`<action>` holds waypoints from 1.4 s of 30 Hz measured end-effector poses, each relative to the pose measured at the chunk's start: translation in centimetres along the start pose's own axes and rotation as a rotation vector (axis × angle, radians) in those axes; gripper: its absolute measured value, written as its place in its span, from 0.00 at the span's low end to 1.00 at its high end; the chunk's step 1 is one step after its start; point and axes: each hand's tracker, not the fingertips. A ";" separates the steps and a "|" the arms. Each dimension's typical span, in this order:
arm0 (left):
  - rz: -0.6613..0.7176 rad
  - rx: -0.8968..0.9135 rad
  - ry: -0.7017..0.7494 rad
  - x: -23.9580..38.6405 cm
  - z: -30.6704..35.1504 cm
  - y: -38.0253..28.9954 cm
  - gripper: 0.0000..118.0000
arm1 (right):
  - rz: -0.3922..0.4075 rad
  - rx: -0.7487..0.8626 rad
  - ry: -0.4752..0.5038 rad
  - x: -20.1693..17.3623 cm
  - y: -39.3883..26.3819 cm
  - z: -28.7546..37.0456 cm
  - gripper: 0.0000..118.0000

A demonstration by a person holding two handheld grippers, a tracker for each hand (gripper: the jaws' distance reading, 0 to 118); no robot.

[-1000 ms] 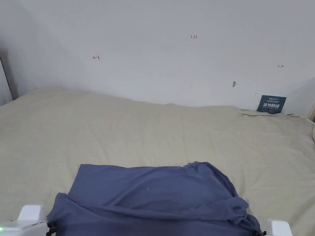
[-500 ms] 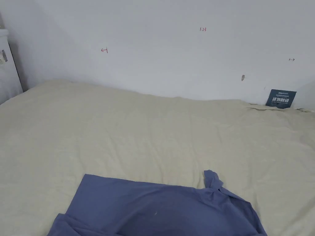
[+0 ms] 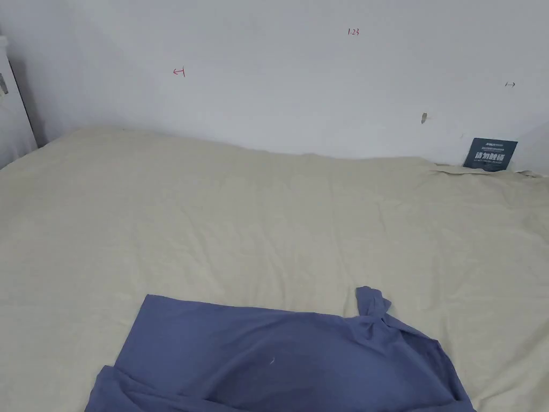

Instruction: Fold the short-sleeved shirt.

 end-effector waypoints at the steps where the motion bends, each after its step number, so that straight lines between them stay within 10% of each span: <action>1: -0.005 0.003 0.002 0.1 0.0 -0.1 0.01 | 0.001 0.003 0.000 0.0 0.0 0.0 0.02; 7: -0.038 0.034 0.013 0.6 0.4 -0.6 0.03 | -0.008 0.050 -0.004 -0.2 -0.1 1.1 0.11; 10: -0.056 0.082 0.008 0.5 1.6 -1.1 0.19 | -0.007 0.081 -0.007 -0.3 0.3 2.8 0.34; 14: -0.041 0.229 0.047 0.9 4.9 -1.7 0.37 | -0.030 0.193 0.009 -1.0 1.7 6.2 0.37; 19: -0.056 0.401 0.048 3.2 8.4 -0.3 0.28 | -0.051 0.350 0.096 -3.2 4.1 8.4 0.35; 23: -0.052 0.470 0.017 5.3 9.3 2.0 0.00 | -0.037 0.422 0.111 -5.8 5.9 8.7 0.03; 42: 0.004 0.094 -0.071 1.0 -8.5 22.9 0.02 | -0.079 0.368 0.172 -10.2 10.2 5.0 0.00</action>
